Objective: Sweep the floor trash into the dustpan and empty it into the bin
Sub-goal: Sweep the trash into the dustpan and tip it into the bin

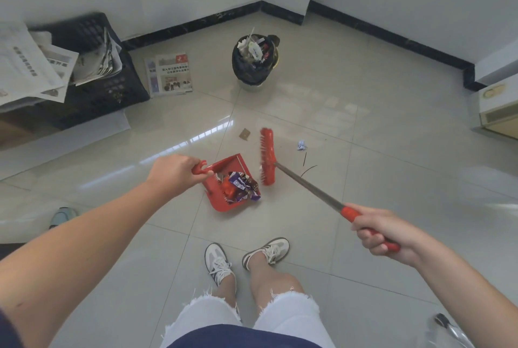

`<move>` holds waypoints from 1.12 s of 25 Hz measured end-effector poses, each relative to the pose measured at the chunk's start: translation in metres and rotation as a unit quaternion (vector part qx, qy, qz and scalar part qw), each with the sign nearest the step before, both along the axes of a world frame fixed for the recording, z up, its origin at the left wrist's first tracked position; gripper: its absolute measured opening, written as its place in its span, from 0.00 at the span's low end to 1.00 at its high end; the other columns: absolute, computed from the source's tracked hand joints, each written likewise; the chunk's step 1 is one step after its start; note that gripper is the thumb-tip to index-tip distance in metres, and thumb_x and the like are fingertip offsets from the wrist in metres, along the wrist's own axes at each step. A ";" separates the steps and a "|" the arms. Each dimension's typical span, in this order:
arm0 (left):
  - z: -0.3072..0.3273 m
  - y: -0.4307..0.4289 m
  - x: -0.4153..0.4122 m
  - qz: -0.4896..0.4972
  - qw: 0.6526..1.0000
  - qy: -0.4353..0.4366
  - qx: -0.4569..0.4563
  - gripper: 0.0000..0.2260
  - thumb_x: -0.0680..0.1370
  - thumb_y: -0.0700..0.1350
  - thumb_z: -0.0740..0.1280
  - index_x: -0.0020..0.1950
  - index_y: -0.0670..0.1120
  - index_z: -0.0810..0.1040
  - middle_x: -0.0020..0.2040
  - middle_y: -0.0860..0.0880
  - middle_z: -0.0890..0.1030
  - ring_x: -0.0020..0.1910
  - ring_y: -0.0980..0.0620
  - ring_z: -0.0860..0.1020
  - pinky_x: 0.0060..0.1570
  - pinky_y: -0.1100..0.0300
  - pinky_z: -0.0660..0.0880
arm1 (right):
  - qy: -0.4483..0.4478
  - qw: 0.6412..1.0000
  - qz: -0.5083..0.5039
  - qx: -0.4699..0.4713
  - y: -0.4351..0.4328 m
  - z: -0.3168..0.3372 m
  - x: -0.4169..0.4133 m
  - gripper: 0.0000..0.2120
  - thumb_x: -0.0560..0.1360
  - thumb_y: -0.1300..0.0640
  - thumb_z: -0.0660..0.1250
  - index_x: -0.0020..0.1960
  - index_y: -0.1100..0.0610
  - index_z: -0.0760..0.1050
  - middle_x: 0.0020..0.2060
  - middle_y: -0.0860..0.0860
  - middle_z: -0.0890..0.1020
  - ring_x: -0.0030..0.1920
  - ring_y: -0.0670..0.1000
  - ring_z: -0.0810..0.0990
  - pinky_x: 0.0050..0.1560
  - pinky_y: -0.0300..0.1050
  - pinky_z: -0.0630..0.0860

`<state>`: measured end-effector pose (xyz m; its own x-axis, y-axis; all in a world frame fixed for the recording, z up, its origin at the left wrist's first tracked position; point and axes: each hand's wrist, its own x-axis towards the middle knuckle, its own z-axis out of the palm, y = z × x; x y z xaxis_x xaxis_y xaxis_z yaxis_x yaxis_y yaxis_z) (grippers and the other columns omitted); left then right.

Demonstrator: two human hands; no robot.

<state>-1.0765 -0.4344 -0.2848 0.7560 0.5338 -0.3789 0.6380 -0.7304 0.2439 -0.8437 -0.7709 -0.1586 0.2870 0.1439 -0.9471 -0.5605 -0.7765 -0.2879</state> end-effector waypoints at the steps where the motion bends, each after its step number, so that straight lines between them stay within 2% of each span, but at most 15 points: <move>1: -0.002 0.000 0.000 -0.013 1.000 0.006 0.000 0.21 0.74 0.66 0.62 0.38 0.48 0.76 0.37 0.51 0.81 0.40 0.49 0.79 0.35 0.57 0.71 | 0.011 1.000 -0.026 0.003 0.003 0.001 0.010 0.25 0.75 0.69 0.59 0.69 0.51 0.70 0.25 0.50 0.64 0.19 0.43 0.58 0.17 0.29 0.54; 4: -0.005 -0.001 0.005 -0.037 0.999 0.007 0.013 0.20 0.74 0.66 0.62 0.43 0.50 0.79 0.37 0.51 0.82 0.41 0.50 0.80 0.36 0.57 0.74 | -0.014 1.000 -0.007 -0.003 0.008 0.004 0.032 0.24 0.74 0.70 0.60 0.67 0.52 0.71 0.26 0.51 0.64 0.19 0.43 0.59 0.17 0.29 0.55; 10: 0.004 0.002 0.054 -0.046 0.998 -0.003 0.039 0.20 0.75 0.65 0.62 0.39 0.49 0.77 0.35 0.51 0.80 0.37 0.49 0.78 0.29 0.60 0.64 | -0.100 0.993 0.032 -0.053 -0.002 -0.017 0.079 0.30 0.73 0.70 0.62 0.71 0.49 0.69 0.24 0.52 0.66 0.17 0.45 0.61 0.18 0.31 0.59; 13: 0.000 -0.006 0.090 -0.053 0.998 -0.006 0.038 0.20 0.74 0.66 0.62 0.41 0.48 0.78 0.35 0.51 0.81 0.38 0.49 0.79 0.30 0.60 0.66 | -0.129 0.985 0.065 -0.089 -0.003 -0.038 0.114 0.30 0.73 0.70 0.61 0.68 0.43 0.68 0.24 0.52 0.66 0.16 0.45 0.62 0.18 0.32 0.62; 15: -0.002 -0.013 0.117 -0.068 0.997 -0.005 0.042 0.20 0.74 0.65 0.62 0.42 0.48 0.78 0.36 0.50 0.81 0.39 0.48 0.79 0.31 0.60 0.67 | -0.130 0.983 0.074 -0.108 -0.005 -0.052 0.134 0.25 0.73 0.70 0.60 0.61 0.44 0.70 0.23 0.52 0.66 0.16 0.45 0.62 0.19 0.32 0.63; 17: -0.004 -0.019 0.143 -0.081 0.996 -0.004 0.044 0.19 0.75 0.64 0.62 0.41 0.48 0.77 0.36 0.50 0.81 0.38 0.47 0.79 0.29 0.61 0.65 | -0.128 0.979 0.080 -0.135 -0.006 -0.069 0.154 0.17 0.73 0.71 0.59 0.52 0.51 0.73 0.20 0.52 0.66 0.15 0.45 0.62 0.19 0.31 0.63; 19: -0.006 -0.025 0.164 -0.088 0.995 -0.004 0.045 0.19 0.75 0.63 0.63 0.41 0.48 0.77 0.35 0.50 0.81 0.37 0.47 0.79 0.28 0.61 0.63 | -0.125 0.975 0.098 -0.153 -0.001 -0.088 0.166 0.12 0.73 0.72 0.58 0.44 0.56 0.71 0.16 0.51 0.66 0.13 0.46 0.62 0.19 0.31 0.64; 21: -0.007 -0.026 0.180 -0.095 0.994 -0.008 0.049 0.19 0.76 0.63 0.63 0.40 0.48 0.77 0.34 0.50 0.80 0.36 0.47 0.79 0.28 0.61 0.63 | -0.113 0.977 0.100 -0.152 0.010 -0.105 0.165 0.12 0.73 0.72 0.56 0.39 0.57 0.67 0.17 0.52 0.66 0.12 0.46 0.61 0.18 0.31 0.64; 25: -0.007 -0.025 0.195 -0.108 0.993 -0.010 0.050 0.19 0.76 0.63 0.62 0.37 0.49 0.74 0.33 0.50 0.79 0.34 0.48 0.78 0.26 0.62 0.61 | -0.089 0.972 0.174 -0.131 0.036 -0.117 0.127 0.10 0.72 0.70 0.54 0.42 0.56 0.64 0.25 0.56 0.70 0.13 0.47 0.64 0.17 0.32 0.65; 28: -0.009 -0.026 0.201 -0.110 0.993 -0.002 0.049 0.19 0.76 0.65 0.61 0.36 0.50 0.71 0.32 0.51 0.79 0.33 0.49 0.78 0.29 0.60 0.67 | -0.052 0.972 0.208 -0.092 0.046 -0.105 0.094 0.10 0.72 0.70 0.54 0.43 0.55 0.63 0.25 0.56 0.69 0.12 0.47 0.64 0.18 0.33 0.65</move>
